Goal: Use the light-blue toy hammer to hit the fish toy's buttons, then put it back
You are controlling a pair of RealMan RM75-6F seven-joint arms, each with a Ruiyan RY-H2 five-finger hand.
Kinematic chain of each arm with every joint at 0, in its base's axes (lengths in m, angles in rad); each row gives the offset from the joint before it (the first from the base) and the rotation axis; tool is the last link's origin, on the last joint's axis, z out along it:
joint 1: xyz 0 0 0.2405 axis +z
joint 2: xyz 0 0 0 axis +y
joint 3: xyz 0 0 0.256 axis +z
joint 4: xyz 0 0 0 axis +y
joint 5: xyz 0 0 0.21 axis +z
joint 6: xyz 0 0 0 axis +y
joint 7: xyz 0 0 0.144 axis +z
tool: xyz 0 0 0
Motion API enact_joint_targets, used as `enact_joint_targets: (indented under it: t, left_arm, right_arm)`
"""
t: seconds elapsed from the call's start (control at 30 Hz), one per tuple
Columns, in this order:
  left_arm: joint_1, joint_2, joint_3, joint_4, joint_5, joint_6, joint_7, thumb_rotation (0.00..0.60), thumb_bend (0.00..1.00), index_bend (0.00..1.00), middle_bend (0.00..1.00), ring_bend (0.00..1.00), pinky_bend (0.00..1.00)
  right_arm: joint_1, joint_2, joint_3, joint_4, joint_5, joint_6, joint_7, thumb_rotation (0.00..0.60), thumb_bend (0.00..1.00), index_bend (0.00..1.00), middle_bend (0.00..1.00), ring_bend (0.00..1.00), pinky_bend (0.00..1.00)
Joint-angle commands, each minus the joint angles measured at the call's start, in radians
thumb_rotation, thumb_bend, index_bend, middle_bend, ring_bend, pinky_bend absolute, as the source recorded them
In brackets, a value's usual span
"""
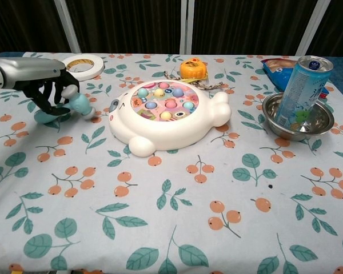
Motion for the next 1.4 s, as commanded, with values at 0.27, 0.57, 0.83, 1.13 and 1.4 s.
enact_joint_targets:
  t: [0.27, 0.57, 0.83, 1.13, 1.4]
  left_arm:
    - [0.025, -0.008, -0.019, 0.005, 0.037, 0.000, 0.011, 0.600, 0.50, 0.38, 0.44, 0.32, 0.44]
    - [0.043, -0.006, -0.034, -0.002, 0.056, 0.000, 0.025, 0.600, 0.35, 0.33, 0.40, 0.29, 0.42]
    - [0.063, 0.014, -0.048, -0.033, 0.075, 0.022, 0.032, 0.600, 0.33, 0.31, 0.39, 0.28, 0.41]
    - [0.172, 0.144, -0.110, -0.163, 0.115, 0.208, -0.109, 0.600, 0.33, 0.26, 0.38, 0.25, 0.35]
    - [0.357, 0.290, -0.117, -0.217, 0.101, 0.404, -0.233, 0.600, 0.31, 0.26, 0.33, 0.12, 0.17]
  right_arm:
    - [-0.003, -0.001, -0.003, -0.002, 0.000, 0.003, -0.003, 0.600, 0.07, 0.00, 0.08, 0.00, 0.00]
    - [-0.006, -0.001, -0.004, -0.004, -0.004, 0.008, -0.005, 0.600, 0.07, 0.00, 0.08, 0.00, 0.00]
    - [-0.008, 0.000, -0.004, -0.010, -0.006, 0.014, -0.009, 0.600, 0.07, 0.00, 0.08, 0.00, 0.00]
    - [-0.013, 0.004, -0.005, -0.011, -0.001, 0.016, -0.009, 0.600, 0.07, 0.00, 0.09, 0.00, 0.00]
    - [-0.004, 0.013, 0.004, 0.003, 0.014, -0.002, 0.025, 0.600, 0.09, 0.00, 0.09, 0.00, 0.00]
